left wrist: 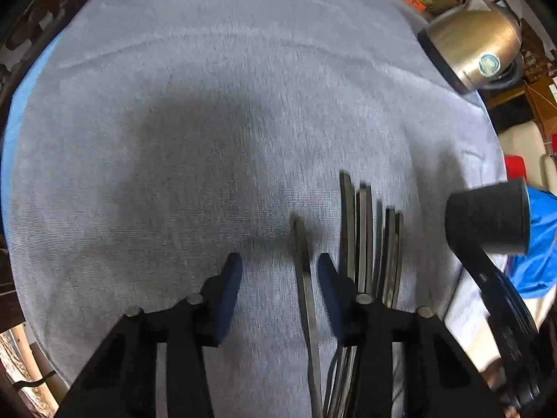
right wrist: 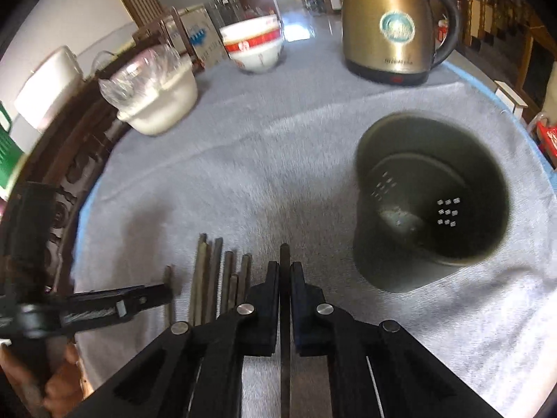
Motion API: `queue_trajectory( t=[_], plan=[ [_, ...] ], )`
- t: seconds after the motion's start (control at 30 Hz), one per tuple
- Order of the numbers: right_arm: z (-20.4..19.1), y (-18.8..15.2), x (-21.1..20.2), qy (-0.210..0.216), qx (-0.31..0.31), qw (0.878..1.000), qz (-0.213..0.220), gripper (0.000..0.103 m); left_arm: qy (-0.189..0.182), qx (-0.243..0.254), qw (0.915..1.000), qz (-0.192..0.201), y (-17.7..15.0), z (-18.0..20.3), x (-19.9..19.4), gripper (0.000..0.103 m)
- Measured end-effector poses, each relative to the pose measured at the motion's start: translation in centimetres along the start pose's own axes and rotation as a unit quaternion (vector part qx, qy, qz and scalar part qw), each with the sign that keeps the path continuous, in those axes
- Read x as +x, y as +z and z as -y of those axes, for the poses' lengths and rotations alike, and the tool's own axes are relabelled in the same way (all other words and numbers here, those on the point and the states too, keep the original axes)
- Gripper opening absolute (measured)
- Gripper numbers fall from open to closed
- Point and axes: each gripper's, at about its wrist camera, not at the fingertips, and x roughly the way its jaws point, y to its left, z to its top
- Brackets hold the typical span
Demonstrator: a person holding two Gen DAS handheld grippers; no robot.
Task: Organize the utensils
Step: 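Close the right tool on one chopstick while the left tool grasps another chopstick, then lift the right tool's chopstick over the grey cup while the left tool carries its chopstick there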
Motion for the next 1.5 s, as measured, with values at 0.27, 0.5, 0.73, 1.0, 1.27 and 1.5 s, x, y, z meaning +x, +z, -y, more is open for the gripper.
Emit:
queue_trajectory(
  t=[0.27, 0.5, 0.73, 1.0, 1.27, 1.5],
  plan=[
    [1.3, -0.1, -4.9, 0.044, 0.004, 0.996, 0.073, 0.006, -0.004, -0.002, 0.9997, 0.025, -0.1, 0.8, -0.9, 0.007],
    [1.9, -0.1, -11.2, 0.061, 0.002, 0.986, 0.154, 0.006, -0.006, 0.033, 0.9929, 0.115, -2.9, 2.5, -8.5, 0.006],
    [2.4, -0.2, -17.1, 0.067, 0.013, 0.97, 0.234, 0.006, -0.019, 0.069, 0.9784, 0.194, -4.9, 4.6, -16.2, 0.006],
    [3.2, 1.8, -22.6, 0.067, 0.039, 0.945, 0.318, 0.006, -0.044, 0.105, 0.9532, 0.28, -4.9, 9.4, -23.0, 0.006],
    [5.6, 3.9, -26.6, 0.036, 0.064, 0.924, 0.374, 0.006, -0.065, 0.126, 0.9278, 0.345, -3.7, 14.8, -26.6, 0.006],
    [8.1, 4.4, -26.4, 0.005, 0.081, 0.919, 0.385, 0.006, -0.089, 0.129, 0.9098, 0.384, -2.4, 19.5, -26.1, 0.006]
  ],
)
